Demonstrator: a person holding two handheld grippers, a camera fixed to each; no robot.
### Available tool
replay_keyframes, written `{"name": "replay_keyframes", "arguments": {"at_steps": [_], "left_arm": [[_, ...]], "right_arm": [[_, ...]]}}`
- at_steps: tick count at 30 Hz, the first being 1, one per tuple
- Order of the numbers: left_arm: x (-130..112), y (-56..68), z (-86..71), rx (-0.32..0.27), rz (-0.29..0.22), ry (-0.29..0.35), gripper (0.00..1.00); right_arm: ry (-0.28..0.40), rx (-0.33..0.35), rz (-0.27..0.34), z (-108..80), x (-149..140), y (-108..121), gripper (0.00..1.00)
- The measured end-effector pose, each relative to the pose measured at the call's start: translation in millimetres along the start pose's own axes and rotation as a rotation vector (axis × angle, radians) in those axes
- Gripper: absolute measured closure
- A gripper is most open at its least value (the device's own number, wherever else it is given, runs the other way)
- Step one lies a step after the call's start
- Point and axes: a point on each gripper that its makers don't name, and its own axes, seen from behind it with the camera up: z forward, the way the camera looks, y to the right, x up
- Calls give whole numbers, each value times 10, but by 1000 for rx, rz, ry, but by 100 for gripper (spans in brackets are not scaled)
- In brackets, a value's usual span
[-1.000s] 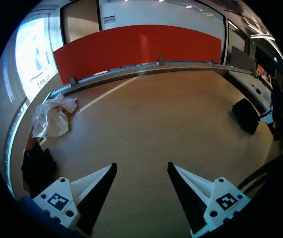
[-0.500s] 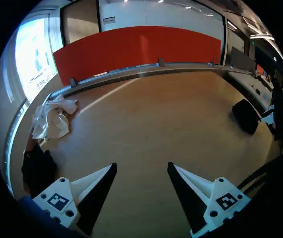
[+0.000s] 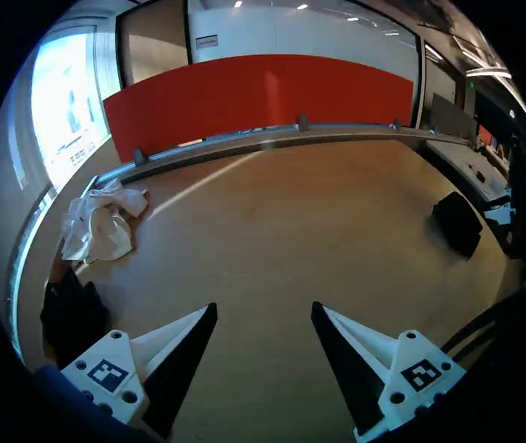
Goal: Fold towel
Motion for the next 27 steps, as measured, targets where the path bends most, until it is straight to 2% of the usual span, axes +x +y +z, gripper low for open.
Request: {"name": "replay_keyframes", "arguments": {"at_steps": [3,11,21,27], "left_arm": [[17,-13,-9,1,-3,6,5],[89,-54,-36,4,-14,32,5],[236,-117,-45,13,-49,88,5],[354,-168,-51,28,-70,138,5]], "right_arm": [[21,1,8,-11,87,-34,4],[106,-5,59,-66,343,-115,4],[263,16,176,-177,756,-287,4],[349,35,201,-232,951,-429,2]]}}
